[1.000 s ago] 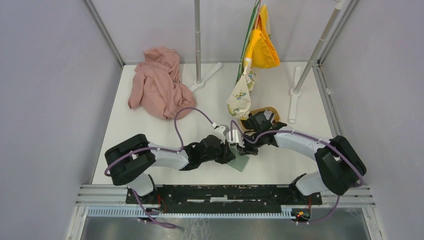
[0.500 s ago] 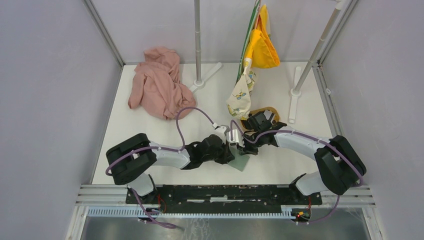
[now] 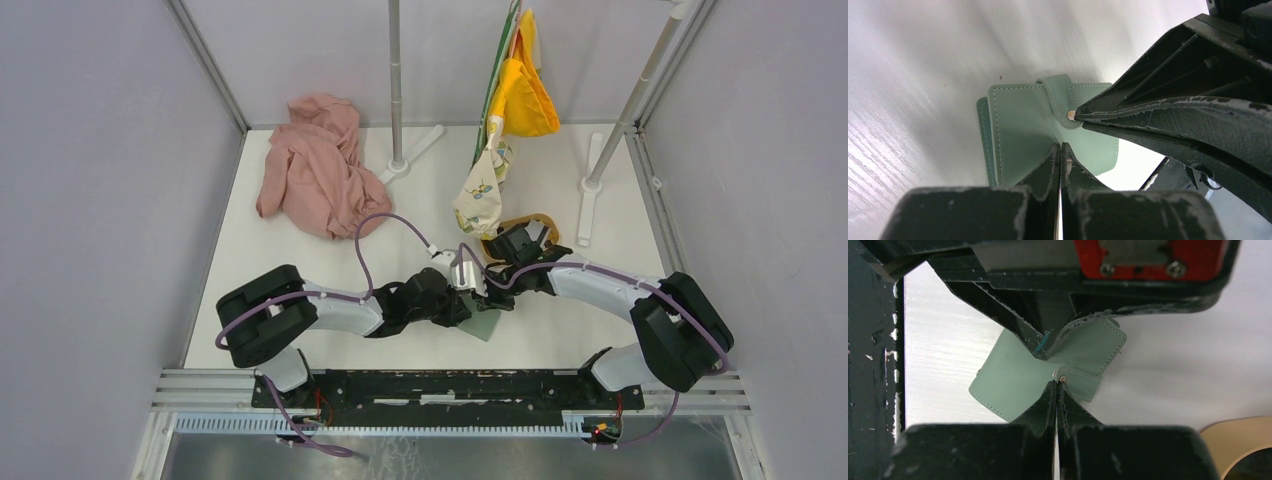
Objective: Put the credit cards into the card holder
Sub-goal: Close the card holder at the center of the board.
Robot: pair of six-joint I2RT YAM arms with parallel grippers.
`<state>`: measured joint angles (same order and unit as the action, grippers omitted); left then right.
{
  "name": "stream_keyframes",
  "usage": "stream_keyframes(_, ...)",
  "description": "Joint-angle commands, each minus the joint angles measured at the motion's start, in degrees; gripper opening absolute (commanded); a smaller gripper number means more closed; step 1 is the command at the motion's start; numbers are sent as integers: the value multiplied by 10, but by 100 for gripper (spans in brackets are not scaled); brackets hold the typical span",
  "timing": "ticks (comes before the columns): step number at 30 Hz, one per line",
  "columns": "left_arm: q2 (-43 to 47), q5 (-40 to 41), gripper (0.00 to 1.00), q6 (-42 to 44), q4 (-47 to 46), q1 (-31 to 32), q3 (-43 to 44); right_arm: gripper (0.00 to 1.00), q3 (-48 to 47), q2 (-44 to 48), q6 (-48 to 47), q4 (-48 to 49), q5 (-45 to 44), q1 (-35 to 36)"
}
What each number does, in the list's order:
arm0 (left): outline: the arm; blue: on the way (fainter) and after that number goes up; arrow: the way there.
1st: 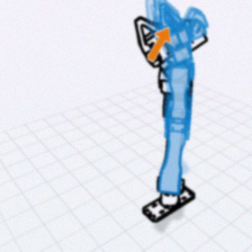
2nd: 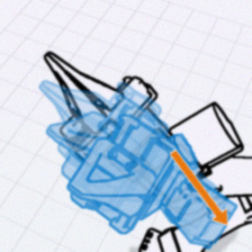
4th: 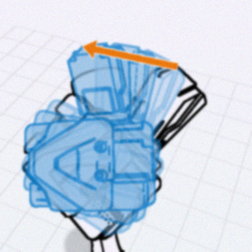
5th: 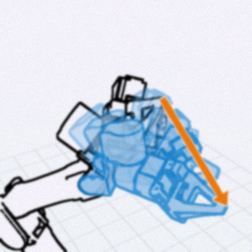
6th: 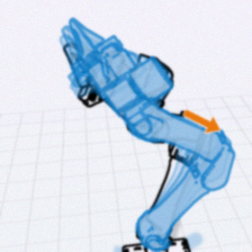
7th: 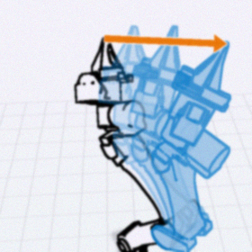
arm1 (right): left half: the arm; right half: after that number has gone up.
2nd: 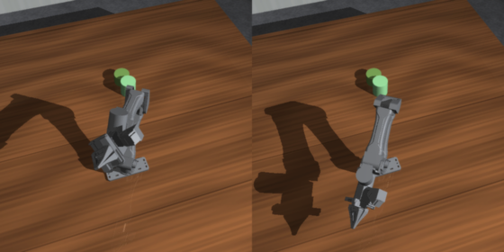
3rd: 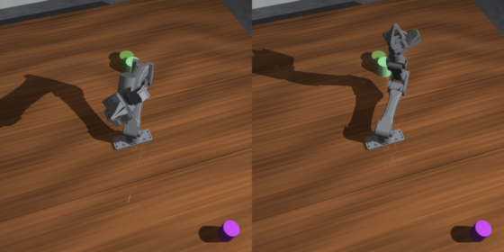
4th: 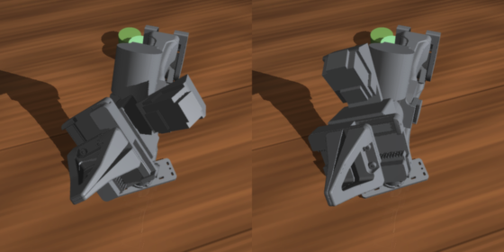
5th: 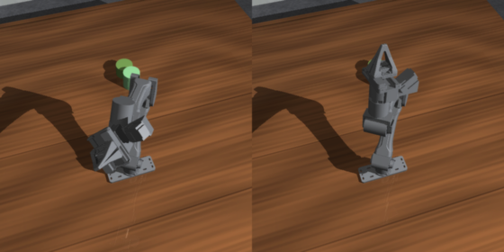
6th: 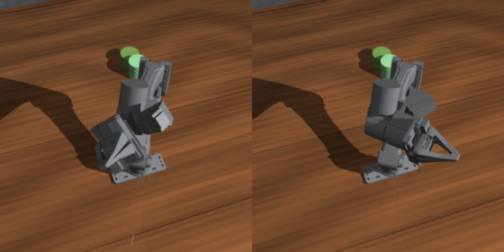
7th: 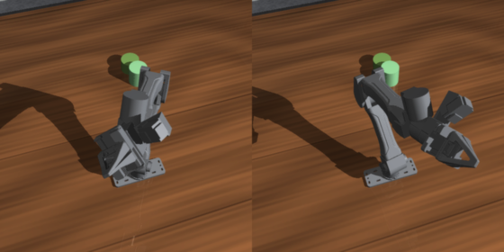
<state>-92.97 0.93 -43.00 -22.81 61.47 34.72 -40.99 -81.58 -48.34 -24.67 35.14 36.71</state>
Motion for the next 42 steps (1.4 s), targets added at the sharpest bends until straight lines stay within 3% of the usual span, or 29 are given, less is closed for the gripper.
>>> stream_keyframes(1, -19, 12, 2, 10, 17, 1, 9, 0, 4, 12, -6, 4, -1, 7)
stream_keyframes(31, -16, 12, 2, 8, 7, -3, -2, 0, 20, 15, -114, -71, -78, 71)
stream_keyframes(42, -14, -5, 2, 1, -11, -8, -9, 0, 27, -11, -104, -57, -130, 107)
